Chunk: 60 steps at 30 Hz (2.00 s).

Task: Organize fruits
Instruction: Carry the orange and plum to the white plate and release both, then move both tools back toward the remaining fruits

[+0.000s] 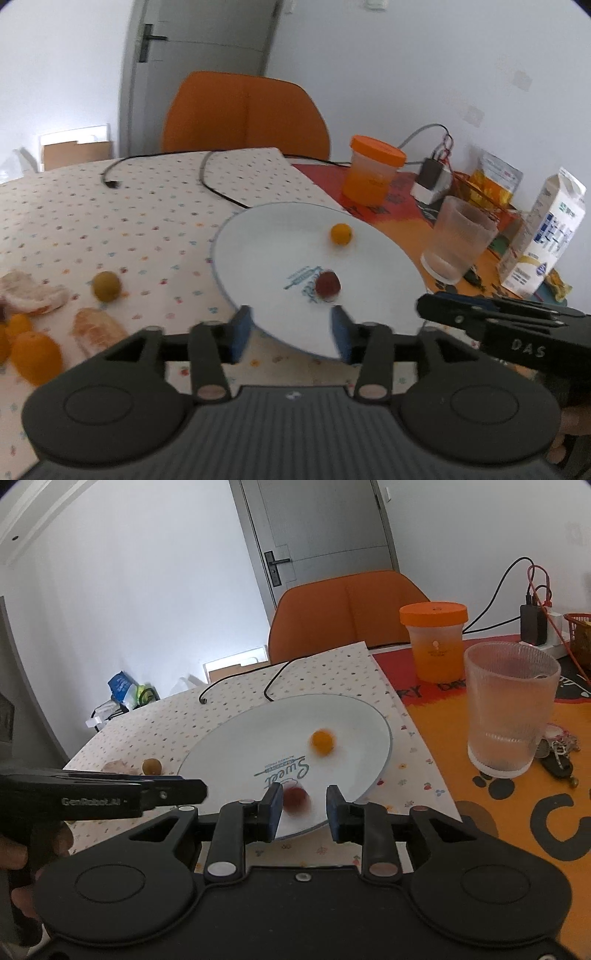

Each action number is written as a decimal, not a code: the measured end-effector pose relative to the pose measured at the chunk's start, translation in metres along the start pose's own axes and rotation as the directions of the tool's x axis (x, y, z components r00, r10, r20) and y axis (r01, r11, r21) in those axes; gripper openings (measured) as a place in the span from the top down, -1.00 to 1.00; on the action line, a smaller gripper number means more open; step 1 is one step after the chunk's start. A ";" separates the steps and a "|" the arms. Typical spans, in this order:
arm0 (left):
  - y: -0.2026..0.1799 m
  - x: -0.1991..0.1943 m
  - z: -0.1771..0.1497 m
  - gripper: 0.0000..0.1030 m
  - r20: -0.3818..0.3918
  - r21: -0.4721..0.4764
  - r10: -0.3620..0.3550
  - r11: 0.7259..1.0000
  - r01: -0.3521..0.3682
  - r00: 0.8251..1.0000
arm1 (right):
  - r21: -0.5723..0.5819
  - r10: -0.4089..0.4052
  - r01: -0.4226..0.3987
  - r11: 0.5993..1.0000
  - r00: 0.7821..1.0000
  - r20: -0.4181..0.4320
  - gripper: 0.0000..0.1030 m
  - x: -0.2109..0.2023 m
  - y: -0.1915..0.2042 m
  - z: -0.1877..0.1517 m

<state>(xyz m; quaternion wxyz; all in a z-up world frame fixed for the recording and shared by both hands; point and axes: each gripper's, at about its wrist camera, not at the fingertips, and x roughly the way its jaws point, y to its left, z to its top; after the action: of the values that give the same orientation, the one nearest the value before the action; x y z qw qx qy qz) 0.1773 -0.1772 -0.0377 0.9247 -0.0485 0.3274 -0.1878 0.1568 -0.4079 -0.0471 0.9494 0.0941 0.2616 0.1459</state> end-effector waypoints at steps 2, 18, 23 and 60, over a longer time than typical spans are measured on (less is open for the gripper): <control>0.002 -0.008 -0.002 -0.28 0.023 -0.012 0.012 1.000 -0.011 1.000 | -0.002 0.004 -0.004 1.000 1.000 0.008 0.43 -0.004 0.001 0.001; 0.025 -0.065 -0.017 -0.76 0.149 -0.065 0.150 0.988 -0.142 0.977 | -0.032 0.033 -0.031 0.999 0.998 0.044 -0.51 -0.024 0.026 -0.006; 0.035 -0.081 -0.025 -0.77 0.159 -0.053 0.193 0.981 -0.187 0.968 | -0.017 0.015 -0.014 1.000 0.997 0.069 -1.00 -0.027 0.032 -0.009; 0.124 -0.145 -0.069 -1.00 0.189 -0.272 0.322 0.925 -0.266 0.927 | -0.078 0.085 -0.081 0.994 0.995 0.051 -1.00 -0.019 0.112 -0.022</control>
<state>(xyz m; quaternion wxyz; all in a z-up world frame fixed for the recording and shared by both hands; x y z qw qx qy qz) 0.0701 -0.0054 -0.0330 0.9613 -0.1323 0.2418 0.0022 0.1041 -0.3071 -0.0281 0.9522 0.0727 0.2257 0.1925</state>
